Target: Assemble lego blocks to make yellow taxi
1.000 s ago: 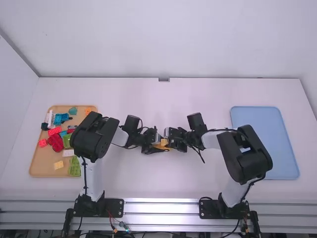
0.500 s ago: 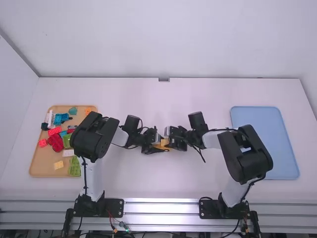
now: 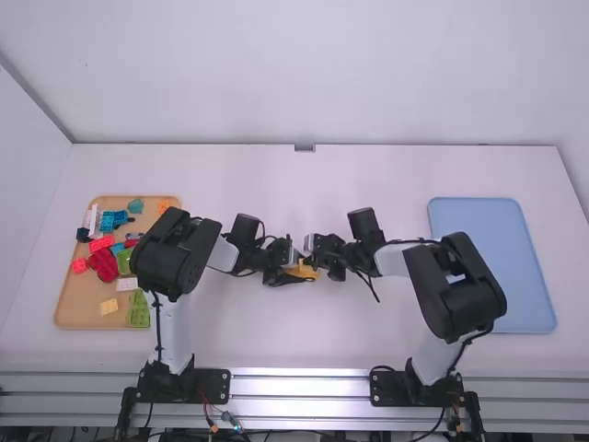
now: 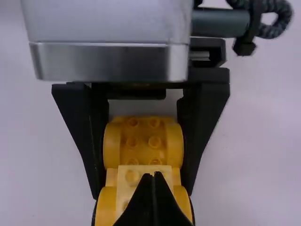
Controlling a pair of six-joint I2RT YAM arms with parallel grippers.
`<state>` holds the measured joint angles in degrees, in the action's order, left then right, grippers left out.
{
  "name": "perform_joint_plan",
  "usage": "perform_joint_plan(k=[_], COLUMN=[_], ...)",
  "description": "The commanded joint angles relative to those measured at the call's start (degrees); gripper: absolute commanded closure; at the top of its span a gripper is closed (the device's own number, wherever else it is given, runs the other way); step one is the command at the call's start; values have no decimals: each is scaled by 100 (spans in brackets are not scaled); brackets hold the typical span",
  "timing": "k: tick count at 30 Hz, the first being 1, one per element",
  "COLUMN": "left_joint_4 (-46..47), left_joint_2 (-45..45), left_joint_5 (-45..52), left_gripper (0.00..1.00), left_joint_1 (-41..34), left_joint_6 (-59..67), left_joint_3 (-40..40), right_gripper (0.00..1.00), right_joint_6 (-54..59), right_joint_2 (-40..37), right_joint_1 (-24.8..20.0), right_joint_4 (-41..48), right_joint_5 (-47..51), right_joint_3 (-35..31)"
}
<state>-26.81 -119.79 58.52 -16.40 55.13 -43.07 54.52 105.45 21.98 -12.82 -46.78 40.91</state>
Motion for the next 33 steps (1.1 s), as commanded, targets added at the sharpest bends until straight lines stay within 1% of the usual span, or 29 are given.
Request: perform_joint_plan(k=[1, 5, 9, 16, 22, 26, 29, 33], left_joint_4=[46, 46, 39, 37, 42, 13, -26, -63], left_joint_2=[-166, -168, -168, -168, -168, -168, -168, -168], left_joint_5=[-107, -103, -120, -120, -181, -310, -313, -284], left_gripper=[48, 48, 50, 50, 50, 51, 51, 52], left_joint_1=[-4, -39, -42, -42, -42, -42, -44, -44], left_joint_6=[-76, -87, -87, -87, -90, -203, -317, -321], left_joint_3=[109, 109, 109, 109, 109, 109, 109, 114], right_gripper=[100, 100, 100, 100, 100, 100, 100, 100], right_joint_6=[-122, -310, -229, -7, -11, 0, 223, 275], right_joint_2=[-11, -11, -13, -13, -24, -22, -22, -11], right_joint_1=[144, 186, 50, 13, 13, 15, 20, 188], right_joint_4=[247, 402, 649, 883, 1047, 1062, 1176, 1268], right_joint_5=[890, 1333, 1650, 1683, 1989, 1971, 1961, 2055], right_joint_3=[-44, -44, -44, -44, -44, -44, -46, -46])
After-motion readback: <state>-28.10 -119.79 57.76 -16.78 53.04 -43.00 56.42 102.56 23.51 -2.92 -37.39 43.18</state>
